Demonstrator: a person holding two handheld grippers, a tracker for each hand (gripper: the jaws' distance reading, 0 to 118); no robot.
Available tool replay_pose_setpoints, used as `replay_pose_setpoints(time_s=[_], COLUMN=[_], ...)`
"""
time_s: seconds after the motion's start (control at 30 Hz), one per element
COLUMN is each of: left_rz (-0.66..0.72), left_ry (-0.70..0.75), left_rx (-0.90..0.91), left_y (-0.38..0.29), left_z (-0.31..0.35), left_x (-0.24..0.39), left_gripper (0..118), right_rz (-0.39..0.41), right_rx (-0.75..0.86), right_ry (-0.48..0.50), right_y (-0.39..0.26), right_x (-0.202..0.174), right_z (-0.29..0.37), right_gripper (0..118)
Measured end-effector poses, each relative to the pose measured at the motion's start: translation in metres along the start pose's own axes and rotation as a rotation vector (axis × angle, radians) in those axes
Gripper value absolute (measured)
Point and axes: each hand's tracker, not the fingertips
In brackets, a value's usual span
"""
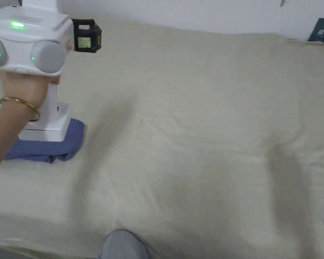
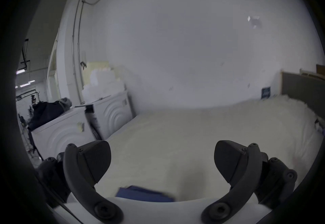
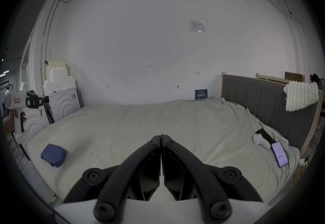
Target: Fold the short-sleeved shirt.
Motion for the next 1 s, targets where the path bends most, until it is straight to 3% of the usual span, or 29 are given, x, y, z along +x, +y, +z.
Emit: replay_pose_setpoints(time_s=[0.17, 0.23, 0.5, 0.6, 1.0], left_rz=[0.017, 0.041, 0.053, 0.08, 0.109], left_ry=[-0.146, -0.187, -0.295, -0.3, -0.245], left_rx=[0.071, 0.089, 0.099, 0.069, -0.013], left_y=[0.001, -0.006, -0.047, -0.065, -0.113], left_z=[0.038, 0.054, 0.098, 0.103, 0.117], left_x=[0.075, 0.097, 0.149, 0.152, 0.129], left_gripper=[116, 107, 18, 1, 0], right_rz=[0.041, 0.042, 0.051, 0.046, 0.056], right_rx=[0.031, 0.038, 0.048, 0.046, 0.026], right_ry=[0.008, 0.004, -0.023, -0.033, -0.031], right_y=[0.01, 0.01, -0.005, -0.015, -0.057], right_x=[0.009, 0.013, 0.023, 0.023, 0.005], right_z=[0.014, 0.018, 0.032, 0.036, 0.048], right_gripper=[0, 0, 0, 0, 0])
